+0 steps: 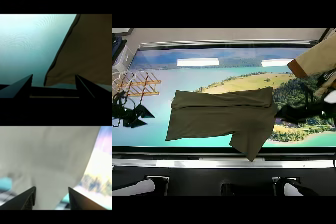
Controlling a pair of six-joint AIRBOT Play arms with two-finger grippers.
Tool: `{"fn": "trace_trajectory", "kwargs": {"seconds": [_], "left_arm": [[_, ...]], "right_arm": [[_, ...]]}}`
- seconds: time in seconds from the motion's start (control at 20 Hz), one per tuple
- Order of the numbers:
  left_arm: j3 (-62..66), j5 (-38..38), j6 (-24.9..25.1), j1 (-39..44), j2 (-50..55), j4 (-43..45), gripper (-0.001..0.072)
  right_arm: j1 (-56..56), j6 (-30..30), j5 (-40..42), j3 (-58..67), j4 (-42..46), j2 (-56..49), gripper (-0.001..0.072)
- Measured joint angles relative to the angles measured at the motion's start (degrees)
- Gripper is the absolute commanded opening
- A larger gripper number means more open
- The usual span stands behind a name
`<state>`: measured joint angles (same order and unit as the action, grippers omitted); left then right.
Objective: Fold the clothes and pants, and hang the long-sleeved shirts on hangers.
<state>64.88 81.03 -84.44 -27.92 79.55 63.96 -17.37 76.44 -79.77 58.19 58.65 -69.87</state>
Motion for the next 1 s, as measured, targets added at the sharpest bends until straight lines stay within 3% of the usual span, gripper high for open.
{"fn": "trace_trajectory", "kwargs": {"seconds": [0.2,0.4,1.0], "left_arm": [[-13.0,-2.0,0.7,-2.8,-7.2,-2.6,0.0605],[-17.9,-3.0,0.9,-3.0,-9.4,-3.7,0.0605],[-19.7,-4.3,0.9,-3.0,-10.2,-4.3,0.0605]], "right_arm": [[-2.1,-2.0,1.7,-17.7,-3.5,7.8,0.0479],[-2.6,-5.2,5.5,-29.6,-9.6,10.3,0.0479],[-2.6,-10.5,18.1,-44.2,-24.3,11.1,0.0473]]}}
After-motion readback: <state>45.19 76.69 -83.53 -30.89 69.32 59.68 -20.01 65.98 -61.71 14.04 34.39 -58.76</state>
